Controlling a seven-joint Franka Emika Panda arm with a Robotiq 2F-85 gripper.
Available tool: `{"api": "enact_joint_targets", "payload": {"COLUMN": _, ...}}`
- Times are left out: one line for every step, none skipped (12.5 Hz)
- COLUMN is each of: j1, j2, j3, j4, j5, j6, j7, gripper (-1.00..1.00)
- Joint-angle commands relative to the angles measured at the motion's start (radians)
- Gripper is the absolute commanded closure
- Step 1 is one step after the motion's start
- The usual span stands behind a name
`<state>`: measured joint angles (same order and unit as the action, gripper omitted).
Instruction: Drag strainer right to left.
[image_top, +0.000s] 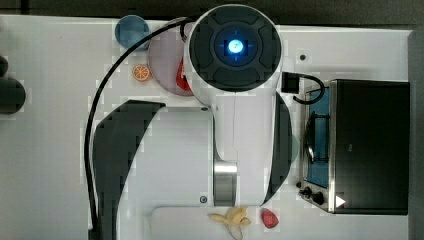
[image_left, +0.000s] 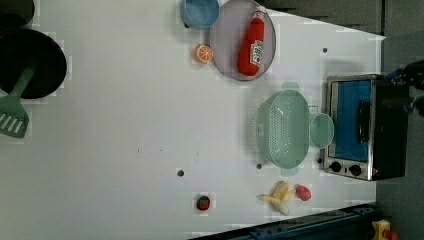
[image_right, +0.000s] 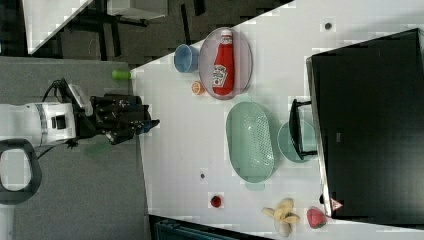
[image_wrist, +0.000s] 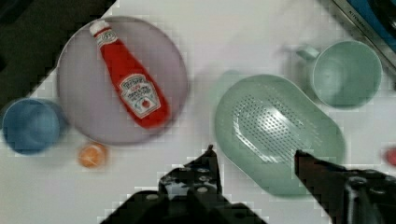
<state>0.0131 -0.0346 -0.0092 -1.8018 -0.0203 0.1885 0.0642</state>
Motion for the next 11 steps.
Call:
{"api": "enact_joint_targets", "payload": {"j1": -0.032, "j2": -0.526, "j3": -0.012, "j4": -0.263, "j5": -0.005, "j6": -0.26, "j7": 0.104, "gripper": -0.59}}
{"api": "enact_joint_targets", "payload": {"j1": -0.032, "j2": -0.526, "j3": -0.011, "j4": -0.263, "j5": -0.005, "j6": -0.259, "j7": 0.104, "gripper": -0.81}}
{"api": "enact_joint_targets", "payload": {"j1": -0.032, "j2": -0.522, "j3": -0.011, "j4": -0.265, "j5": -0.005, "j6": -0.256, "j7": 0.104, "gripper": -0.99}}
{"api": "enact_joint_targets", "payload": {"j1": -0.032, "j2": -0.511, "j3": -0.011, "j4": -0.272, "j5": -0.005, "j6": -0.244, "j7": 0.104, "gripper": -1.0}}
{"api": "enact_joint_targets", "payload": {"j1": -0.032, "j2": -0.495, "j3": -0.011, "j4": -0.285, "j5": -0.005, "j6": -0.232, "j7": 0.104, "gripper": -1.0}}
{"api": "enact_joint_targets", "payload": {"j1": -0.032, "j2": -0.474, "j3": -0.011, "j4": -0.303, "j5": -0.005, "j6": -0.21, "j7": 0.104, "gripper": -1.0}}
{"api": "enact_joint_targets", "payload": {"j1": -0.032, "j2": -0.446, "j3": -0.011, "j4": -0.326, "j5": -0.005, "j6": -0.167, "j7": 0.106, "gripper": -1.0}}
{"api": "enact_joint_targets", "payload": {"j1": -0.032, "j2": -0.414, "j3": -0.012, "j4": -0.355, "j5": -0.005, "j6": -0.111, "j7": 0.112, "gripper": -1.0}}
{"api": "enact_joint_targets", "payload": {"j1": -0.032, "j2": -0.379, "j3": -0.012, "j4": -0.385, "j5": -0.005, "j6": -0.05, "j7": 0.116, "gripper": -1.0}}
{"api": "enact_joint_targets", "payload": {"j1": -0.032, "j2": -0.341, "j3": -0.012, "j4": -0.416, "j5": -0.005, "j6": 0.015, "j7": 0.116, "gripper": -1.0}}
{"api": "enact_joint_targets", "payload": {"j1": -0.032, "j2": -0.301, "j3": -0.012, "j4": -0.445, "j5": -0.005, "j6": 0.082, "j7": 0.116, "gripper": -1.0}}
